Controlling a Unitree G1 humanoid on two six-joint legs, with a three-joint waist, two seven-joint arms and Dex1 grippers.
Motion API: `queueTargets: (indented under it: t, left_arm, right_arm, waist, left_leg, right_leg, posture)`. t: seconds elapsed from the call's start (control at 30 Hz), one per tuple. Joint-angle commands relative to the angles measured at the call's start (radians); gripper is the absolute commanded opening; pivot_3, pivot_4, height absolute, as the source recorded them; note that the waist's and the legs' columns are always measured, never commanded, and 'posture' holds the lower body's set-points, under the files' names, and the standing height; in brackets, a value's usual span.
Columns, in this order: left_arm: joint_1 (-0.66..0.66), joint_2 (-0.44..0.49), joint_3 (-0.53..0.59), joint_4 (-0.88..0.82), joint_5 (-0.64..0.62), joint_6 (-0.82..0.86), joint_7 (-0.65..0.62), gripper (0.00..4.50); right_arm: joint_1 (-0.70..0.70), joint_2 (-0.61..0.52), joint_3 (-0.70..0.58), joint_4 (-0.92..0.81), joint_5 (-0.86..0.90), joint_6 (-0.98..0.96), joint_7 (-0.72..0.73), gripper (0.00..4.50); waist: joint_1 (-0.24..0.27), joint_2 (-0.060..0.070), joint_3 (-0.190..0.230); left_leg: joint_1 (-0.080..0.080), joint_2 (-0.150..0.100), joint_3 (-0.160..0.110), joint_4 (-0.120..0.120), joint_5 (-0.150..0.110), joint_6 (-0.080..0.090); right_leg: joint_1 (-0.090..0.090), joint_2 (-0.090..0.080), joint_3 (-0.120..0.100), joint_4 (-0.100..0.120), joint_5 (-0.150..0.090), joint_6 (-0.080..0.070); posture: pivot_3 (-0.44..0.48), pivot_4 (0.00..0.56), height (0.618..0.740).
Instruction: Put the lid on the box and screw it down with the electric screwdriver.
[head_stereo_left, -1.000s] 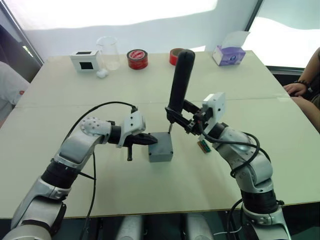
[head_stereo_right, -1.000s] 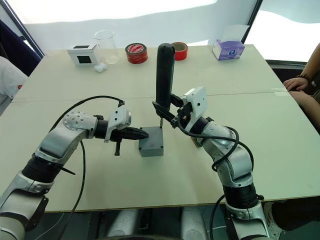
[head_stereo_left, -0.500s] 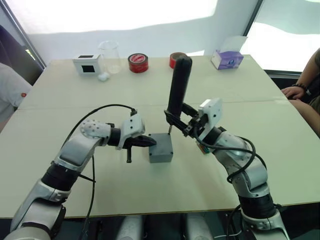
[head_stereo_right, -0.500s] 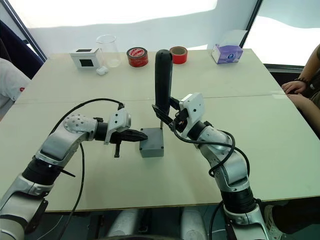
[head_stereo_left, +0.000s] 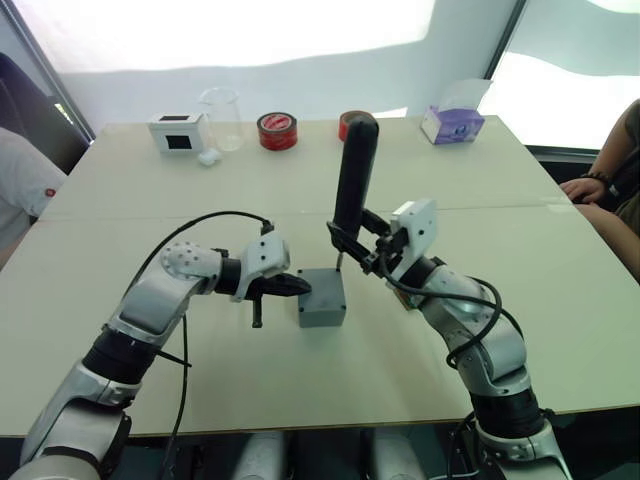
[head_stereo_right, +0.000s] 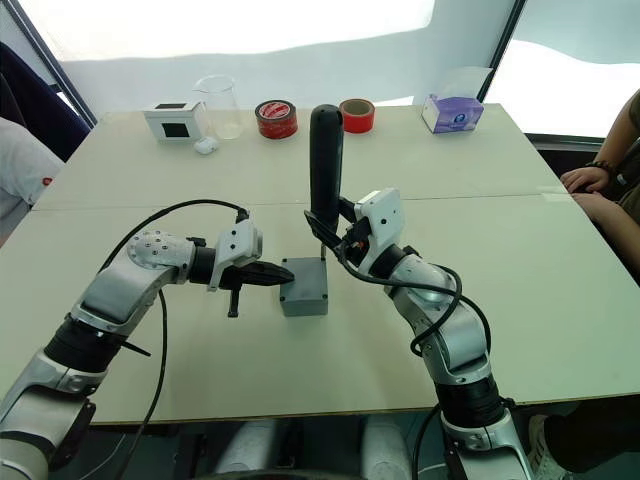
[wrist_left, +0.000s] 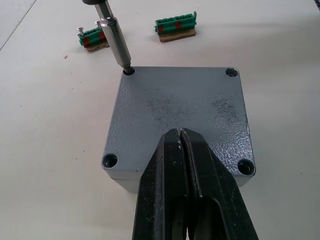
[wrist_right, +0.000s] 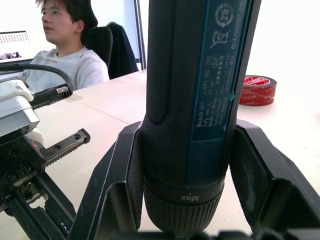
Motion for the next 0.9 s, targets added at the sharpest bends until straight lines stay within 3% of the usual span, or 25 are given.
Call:
queueTargets:
  t: [0.03, 0.57, 0.9]
  left_arm:
    - [0.01, 0.007, -0.011, 0.002, 0.022, 0.007, -0.002, 0.0]
    - [0.01, 0.0, -0.016, -0.005, 0.03, 0.016, -0.005, 0.0]
    - [0.013, -0.01, -0.017, 0.001, 0.032, 0.013, -0.001, 0.0]
  right_arm:
    - [0.062, -0.016, 0.029, 0.098, -0.027, 0.08, 0.001, 1.83]
    - [0.078, -0.038, 0.03, 0.071, -0.036, 0.067, 0.023, 1.83]
    - [-0.04, -0.08, -0.065, -0.059, 0.067, 0.141, 0.045, 1.83]
  waist:
    - [0.0, 0.0, 0.0]
    - [-0.001, -0.001, -0.008]
    - [0.002, -0.001, -0.008]
  left_leg:
    - [0.0, 0.0, 0.0, 0.0, 0.0, 0.0]
    - [0.015, -0.001, 0.0, -0.015, -0.001, 0.001]
    - [0.014, 0.0, 0.0, -0.015, -0.001, 0.001]
  right_leg:
    - [0.0, 0.0, 0.0, 0.0, 0.0, 0.0]
    - [0.008, -0.001, 0.0, -0.011, -0.002, -0.003]
    - [0.008, -0.002, 0.0, -0.012, -0.002, -0.003]
  posture:
    - [0.0, 0.15, 0.74]
    - [0.0, 0.15, 0.74]
    - [0.0, 0.15, 0.74]
